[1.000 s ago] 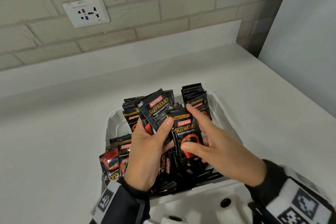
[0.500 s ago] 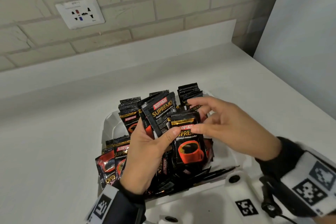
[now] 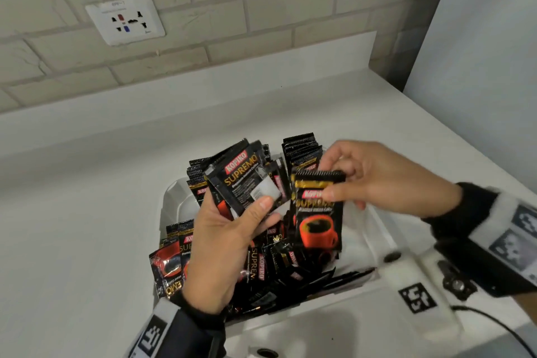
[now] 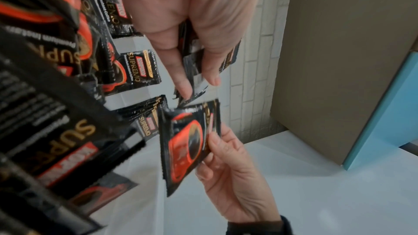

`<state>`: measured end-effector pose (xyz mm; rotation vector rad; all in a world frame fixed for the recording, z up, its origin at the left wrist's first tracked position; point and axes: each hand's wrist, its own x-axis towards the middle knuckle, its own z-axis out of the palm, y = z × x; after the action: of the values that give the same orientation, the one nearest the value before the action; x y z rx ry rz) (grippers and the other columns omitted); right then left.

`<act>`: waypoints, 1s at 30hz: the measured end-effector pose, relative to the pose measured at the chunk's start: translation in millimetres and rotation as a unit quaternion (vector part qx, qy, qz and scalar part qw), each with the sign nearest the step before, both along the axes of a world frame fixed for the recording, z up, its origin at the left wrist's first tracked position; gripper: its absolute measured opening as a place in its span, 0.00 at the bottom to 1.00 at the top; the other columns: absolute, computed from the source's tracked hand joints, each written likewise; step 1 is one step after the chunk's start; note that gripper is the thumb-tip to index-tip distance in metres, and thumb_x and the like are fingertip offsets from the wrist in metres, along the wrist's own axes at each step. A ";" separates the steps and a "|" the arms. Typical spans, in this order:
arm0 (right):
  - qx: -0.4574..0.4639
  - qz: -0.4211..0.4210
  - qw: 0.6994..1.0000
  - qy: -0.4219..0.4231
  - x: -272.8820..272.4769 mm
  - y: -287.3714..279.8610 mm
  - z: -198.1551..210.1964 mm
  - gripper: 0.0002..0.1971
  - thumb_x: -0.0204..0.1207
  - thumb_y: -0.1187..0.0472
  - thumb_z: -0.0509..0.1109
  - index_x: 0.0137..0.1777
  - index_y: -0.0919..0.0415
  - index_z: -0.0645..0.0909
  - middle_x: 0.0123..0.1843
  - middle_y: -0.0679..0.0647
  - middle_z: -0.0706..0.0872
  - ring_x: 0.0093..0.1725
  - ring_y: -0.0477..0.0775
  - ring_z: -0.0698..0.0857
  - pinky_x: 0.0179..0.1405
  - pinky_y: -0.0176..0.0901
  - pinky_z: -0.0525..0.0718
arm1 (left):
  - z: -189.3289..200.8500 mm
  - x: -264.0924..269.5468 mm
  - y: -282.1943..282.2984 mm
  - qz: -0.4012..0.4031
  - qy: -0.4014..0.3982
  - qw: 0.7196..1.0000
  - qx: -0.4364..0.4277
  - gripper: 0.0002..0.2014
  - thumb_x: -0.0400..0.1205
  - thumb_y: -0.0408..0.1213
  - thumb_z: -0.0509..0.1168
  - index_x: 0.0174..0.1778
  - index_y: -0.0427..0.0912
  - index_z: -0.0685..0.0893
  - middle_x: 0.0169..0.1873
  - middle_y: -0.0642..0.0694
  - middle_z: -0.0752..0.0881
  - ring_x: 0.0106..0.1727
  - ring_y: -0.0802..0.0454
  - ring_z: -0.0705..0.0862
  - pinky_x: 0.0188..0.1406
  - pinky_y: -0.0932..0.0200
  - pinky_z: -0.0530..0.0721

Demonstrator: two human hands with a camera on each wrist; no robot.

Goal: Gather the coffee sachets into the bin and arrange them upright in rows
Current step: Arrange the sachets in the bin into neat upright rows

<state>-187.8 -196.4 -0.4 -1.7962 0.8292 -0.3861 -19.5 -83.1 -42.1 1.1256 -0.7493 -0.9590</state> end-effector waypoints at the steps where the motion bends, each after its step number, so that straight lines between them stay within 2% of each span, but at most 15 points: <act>1: -0.013 -0.023 1.000 -0.004 -3.6 -9.4 3.7 0.13 0.70 0.72 0.73 0.44 0.53 0.76 0.33 0.46 0.89 0.24 0.39 0.78 0.20 0.33 0.74 | 2.2 2.8 0.7 0.008 -0.003 1.000 -0.009 0.18 0.65 0.30 0.69 0.51 0.45 0.83 0.43 0.45 0.91 0.44 0.49 0.91 0.35 0.62 0.89; 3: -0.051 -0.064 0.997 -0.004 -8.8 -28.4 9.4 0.15 0.71 0.72 0.72 0.46 0.50 0.77 0.33 0.45 0.89 0.26 0.43 0.78 0.20 0.33 0.74 | 6.5 11.1 3.7 0.029 -0.010 0.999 -0.022 0.14 0.65 0.31 0.70 0.42 0.52 0.87 0.42 0.46 0.91 0.44 0.50 0.91 0.37 0.60 0.89; 5: -0.110 -0.056 0.992 0.041 -7.9 -43.9 9.8 0.15 0.72 0.71 0.71 0.46 0.47 0.78 0.38 0.41 0.87 0.30 0.41 0.79 0.22 0.27 0.75 | 10.9 19.3 6.5 0.039 -0.012 0.998 -0.041 0.12 0.62 0.37 0.77 0.40 0.54 0.88 0.43 0.47 0.91 0.45 0.50 0.90 0.38 0.59 0.89; 6: -0.134 -0.036 0.988 0.072 -4.7 -49.3 8.5 0.15 0.72 0.70 0.71 0.45 0.47 0.79 0.40 0.39 0.85 0.32 0.38 0.80 0.26 0.24 0.75 | 13.0 22.5 7.8 0.038 -0.016 0.998 -0.049 0.18 0.57 0.43 0.81 0.42 0.53 0.87 0.44 0.46 0.91 0.47 0.49 0.90 0.39 0.58 0.89; 8: -0.163 0.013 0.977 0.133 4.7 -56.9 1.4 0.15 0.71 0.69 0.73 0.40 0.45 0.78 0.40 0.35 0.82 0.37 0.30 0.80 0.40 0.25 0.74 | 17.1 26.2 9.9 0.040 -0.023 0.998 -0.052 0.28 0.49 0.52 0.84 0.44 0.52 0.86 0.46 0.47 0.91 0.49 0.49 0.90 0.39 0.57 0.89; 9: -0.177 0.033 0.969 0.167 9.7 -59.5 -3.9 0.15 0.71 0.68 0.73 0.39 0.45 0.77 0.41 0.35 0.81 0.40 0.31 0.80 0.46 0.29 0.73 | 19.1 27.2 10.9 0.044 -0.025 0.997 -0.057 0.28 0.47 0.54 0.84 0.43 0.54 0.87 0.46 0.47 0.91 0.49 0.50 0.90 0.39 0.57 0.89; 10: -0.197 0.049 0.958 0.201 14.7 -61.1 -8.8 0.13 0.72 0.67 0.72 0.40 0.47 0.77 0.42 0.38 0.81 0.45 0.36 0.80 0.49 0.34 0.73 | 20.7 27.6 12.2 0.042 -0.028 0.997 -0.063 0.28 0.47 0.54 0.84 0.42 0.55 0.87 0.45 0.48 0.91 0.48 0.50 0.90 0.39 0.58 0.89; 12: -0.239 0.071 0.931 0.266 23.1 -61.8 -16.2 0.08 0.74 0.65 0.70 0.47 0.50 0.78 0.46 0.44 0.80 0.49 0.46 0.79 0.49 0.38 0.73 | 24.2 26.7 14.2 0.047 -0.032 0.996 -0.065 0.28 0.46 0.54 0.84 0.42 0.55 0.88 0.45 0.48 0.91 0.48 0.50 0.90 0.38 0.58 0.88; 14: -0.277 0.093 0.898 0.330 28.6 -59.7 -19.5 0.09 0.76 0.62 0.67 0.54 0.52 0.77 0.47 0.47 0.79 0.46 0.48 0.77 0.43 0.39 0.73 | 24.9 26.8 16.2 0.051 -0.037 0.996 -0.064 0.27 0.47 0.55 0.83 0.41 0.56 0.88 0.45 0.48 0.91 0.47 0.50 0.90 0.38 0.59 0.88; 18: -0.367 0.127 0.833 0.395 33.5 -55.5 -17.4 0.09 0.76 0.56 0.66 0.55 0.53 0.76 0.46 0.49 0.80 0.41 0.51 0.76 0.27 0.37 0.67 | 23.4 28.3 17.7 0.054 -0.031 0.996 -0.056 0.27 0.46 0.54 0.83 0.40 0.57 0.88 0.44 0.48 0.91 0.47 0.50 0.90 0.37 0.59 0.88; 21: -0.424 0.158 0.792 0.411 33.9 -52.7 -17.2 0.15 0.74 0.48 0.68 0.58 0.51 0.75 0.51 0.48 0.83 0.46 0.52 0.80 0.35 0.40 0.70 | 22.6 25.7 16.0 0.055 -0.037 0.997 -0.050 0.26 0.47 0.54 0.83 0.41 0.57 0.88 0.45 0.48 0.91 0.47 0.50 0.90 0.38 0.57 0.89; 23: -0.465 0.173 0.762 0.417 34.7 -50.7 -20.2 0.18 0.74 0.45 0.68 0.59 0.51 0.75 0.52 0.47 0.83 0.49 0.52 0.81 0.43 0.42 0.69 | 21.0 23.4 14.0 0.060 -0.032 0.997 -0.044 0.19 0.53 0.49 0.82 0.38 0.59 0.88 0.43 0.48 0.91 0.46 0.50 0.91 0.38 0.57 0.89; 25: -0.492 0.182 0.739 0.422 36.2 -50.5 -24.5 0.16 0.75 0.45 0.67 0.58 0.53 0.76 0.51 0.48 0.83 0.50 0.53 0.82 0.46 0.44 0.67 | 22.4 21.3 12.4 0.061 -0.028 0.997 -0.042 0.14 0.57 0.43 0.79 0.37 0.59 0.88 0.42 0.48 0.92 0.45 0.49 0.91 0.37 0.58 0.89; 28: -0.509 0.174 0.724 0.431 37.6 -51.6 -26.4 0.14 0.76 0.47 0.66 0.56 0.54 0.76 0.51 0.49 0.84 0.51 0.55 0.83 0.45 0.44 0.66 | 25.6 20.9 11.9 0.052 -0.043 0.997 -0.039 0.24 0.49 0.48 0.84 0.40 0.56 0.88 0.43 0.47 0.91 0.46 0.49 0.91 0.38 0.56 0.89; 30: -0.514 0.160 0.722 0.434 38.1 -51.9 -25.7 0.14 0.76 0.47 0.65 0.56 0.54 0.76 0.51 0.50 0.84 0.51 0.56 0.83 0.45 0.44 0.65 | 25.0 22.7 12.0 0.052 -0.043 0.997 -0.039 0.26 0.46 0.51 0.84 0.40 0.58 0.88 0.43 0.47 0.91 0.46 0.49 0.91 0.38 0.56 0.89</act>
<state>-149.7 -248.3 -26.1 -3.2340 0.9550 0.3997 3.1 -71.1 -17.2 1.1311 -0.7839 -0.7925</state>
